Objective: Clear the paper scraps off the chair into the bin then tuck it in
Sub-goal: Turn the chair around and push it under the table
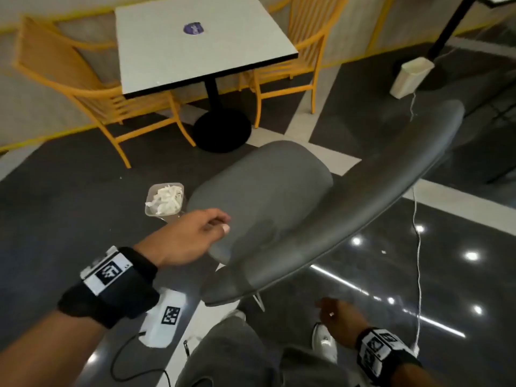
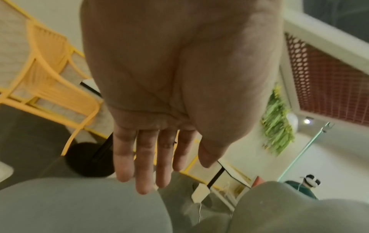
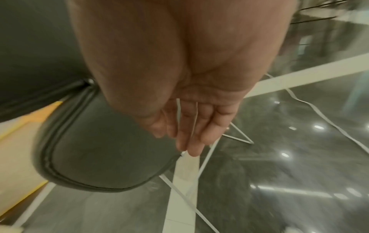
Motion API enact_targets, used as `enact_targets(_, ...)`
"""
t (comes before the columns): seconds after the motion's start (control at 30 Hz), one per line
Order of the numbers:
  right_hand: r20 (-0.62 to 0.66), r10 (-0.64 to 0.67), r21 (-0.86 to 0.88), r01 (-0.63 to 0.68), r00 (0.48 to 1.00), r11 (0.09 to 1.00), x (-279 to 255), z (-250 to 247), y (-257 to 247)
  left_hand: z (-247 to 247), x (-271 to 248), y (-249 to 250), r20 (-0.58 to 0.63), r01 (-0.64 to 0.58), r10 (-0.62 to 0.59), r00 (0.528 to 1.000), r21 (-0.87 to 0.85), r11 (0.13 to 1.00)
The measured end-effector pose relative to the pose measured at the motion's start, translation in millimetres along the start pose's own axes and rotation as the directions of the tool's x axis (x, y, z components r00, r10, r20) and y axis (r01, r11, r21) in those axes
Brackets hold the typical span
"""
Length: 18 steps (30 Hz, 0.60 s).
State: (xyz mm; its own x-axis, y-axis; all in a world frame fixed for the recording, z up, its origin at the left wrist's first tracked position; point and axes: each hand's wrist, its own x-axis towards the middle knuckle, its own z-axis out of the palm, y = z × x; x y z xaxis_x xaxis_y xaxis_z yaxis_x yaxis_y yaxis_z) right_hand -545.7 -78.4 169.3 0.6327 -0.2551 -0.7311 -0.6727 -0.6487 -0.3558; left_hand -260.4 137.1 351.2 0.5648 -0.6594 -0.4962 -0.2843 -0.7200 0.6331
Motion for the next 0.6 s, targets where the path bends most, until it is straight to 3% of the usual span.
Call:
enact_targets(0.17,0.000,-0.257,-0.110,0.255,0.966,0.961,-4,-77,27,31,-34,100,-0.116,0.088,-0.077,0.990,0.094,0.992)
enact_targets(0.27,-0.028,-0.409,-0.098,0.405,0.912,0.909,-17,-122,42,64,-29,139,-0.161,0.159,-0.133,0.978,0.159,0.974)
enact_targets(0.33,-0.095,-0.506,-0.023,0.506,0.857,0.862,-32,-153,42,89,-23,153,-0.266,0.236,-0.180,0.947,0.195,0.952)
enact_targets(0.37,-0.162,-0.554,-0.011,0.559,0.817,0.829,-41,-168,39,102,-20,159,-0.357,0.294,-0.200,0.912,0.232,0.927)
enact_targets(0.43,-0.297,-0.634,-0.049,0.652,0.714,0.757,-61,-199,29,123,-16,166,-0.570,0.412,-0.188,0.800,0.294,0.862)
enact_targets(0.47,-0.383,-0.680,-0.085,0.708,0.626,0.701,-71,-216,22,129,-16,171,-0.642,0.460,-0.172,0.748,0.314,0.830)
enact_targets(0.53,-0.504,-0.733,-0.196,0.766,0.456,0.612,-91,-251,4,134,-17,174,-0.701,0.503,-0.148,0.698,0.332,0.798)
enact_targets(0.6,-0.530,-0.769,-0.331,0.747,0.358,0.576,-91,-280,-11,133,-15,173,-0.726,0.513,-0.146,0.672,0.314,0.799)
